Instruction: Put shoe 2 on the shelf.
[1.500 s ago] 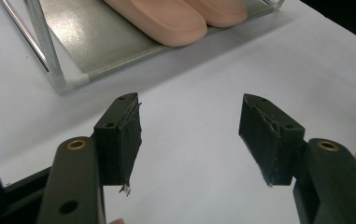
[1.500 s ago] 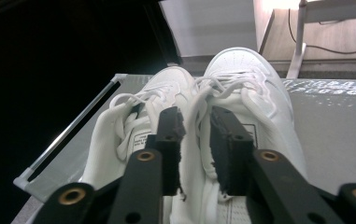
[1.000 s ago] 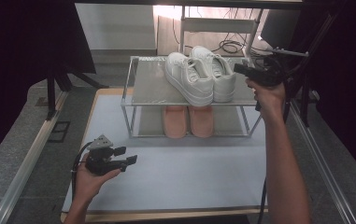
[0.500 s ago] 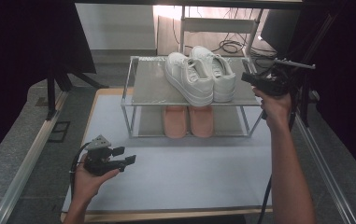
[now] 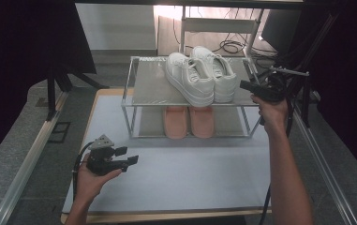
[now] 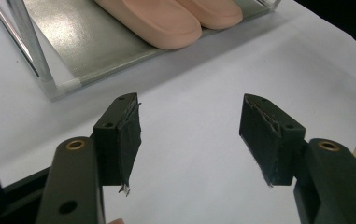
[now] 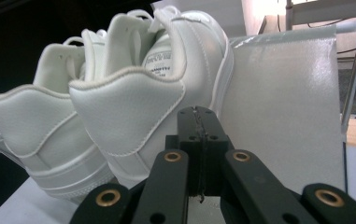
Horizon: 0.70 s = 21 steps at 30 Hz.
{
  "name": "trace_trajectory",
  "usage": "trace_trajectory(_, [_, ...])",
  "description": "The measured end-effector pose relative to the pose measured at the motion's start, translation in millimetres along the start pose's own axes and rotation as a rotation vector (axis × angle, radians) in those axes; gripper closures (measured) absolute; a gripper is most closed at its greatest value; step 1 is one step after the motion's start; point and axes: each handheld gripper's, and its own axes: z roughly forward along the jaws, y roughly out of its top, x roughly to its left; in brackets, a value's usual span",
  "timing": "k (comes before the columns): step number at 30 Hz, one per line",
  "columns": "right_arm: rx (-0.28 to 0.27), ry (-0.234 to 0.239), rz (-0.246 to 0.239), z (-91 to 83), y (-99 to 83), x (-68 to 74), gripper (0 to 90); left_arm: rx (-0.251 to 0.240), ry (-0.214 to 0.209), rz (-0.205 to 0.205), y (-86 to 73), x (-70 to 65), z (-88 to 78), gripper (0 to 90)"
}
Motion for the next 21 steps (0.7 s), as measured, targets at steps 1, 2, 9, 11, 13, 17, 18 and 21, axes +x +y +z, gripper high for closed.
trace_trajectory(1, [0.004, -0.001, 0.000, 1.5, -1.4, -0.1, 90.0, 0.000, 0.000, -0.001, -0.3, 0.1, -0.2, 39.1])
trace_trajectory(2, [0.009, -0.003, 0.003, 3.8, -3.4, -0.3, 90.0, 0.000, 0.000, -0.002, -0.8, 0.0, -0.4, 39.1])
trace_trajectory(9, [0.040, -0.036, 0.020, 17.0, -14.1, -3.9, 90.0, 0.004, 0.009, -0.007, -4.2, 1.5, -2.0, 39.1])
trace_trajectory(11, [0.042, -0.046, 0.017, 19.6, -16.6, -4.7, 90.0, 0.003, 0.009, -0.007, -4.8, 1.5, -2.6, 39.1])
trace_trajectory(13, [0.039, -0.041, 0.026, 20.0, -17.6, -6.0, 90.0, 0.003, 0.011, -0.009, -5.0, 1.5, -2.6, 39.1])
trace_trajectory(17, [0.038, -0.048, 0.013, 19.7, -17.7, -3.8, 90.0, 0.007, 0.010, -0.008, -5.1, 0.9, -1.1, 39.1])
trace_trajectory(18, [0.036, -0.049, 0.013, 19.7, -17.9, -3.3, 90.0, 0.007, 0.009, -0.008, -5.0, 0.9, -0.8, 39.1])
trace_trajectory(21, [0.031, -0.042, 0.022, 19.4, -18.9, -3.4, 90.0, 0.010, 0.008, -0.008, -5.0, 1.3, 0.0, 39.1])
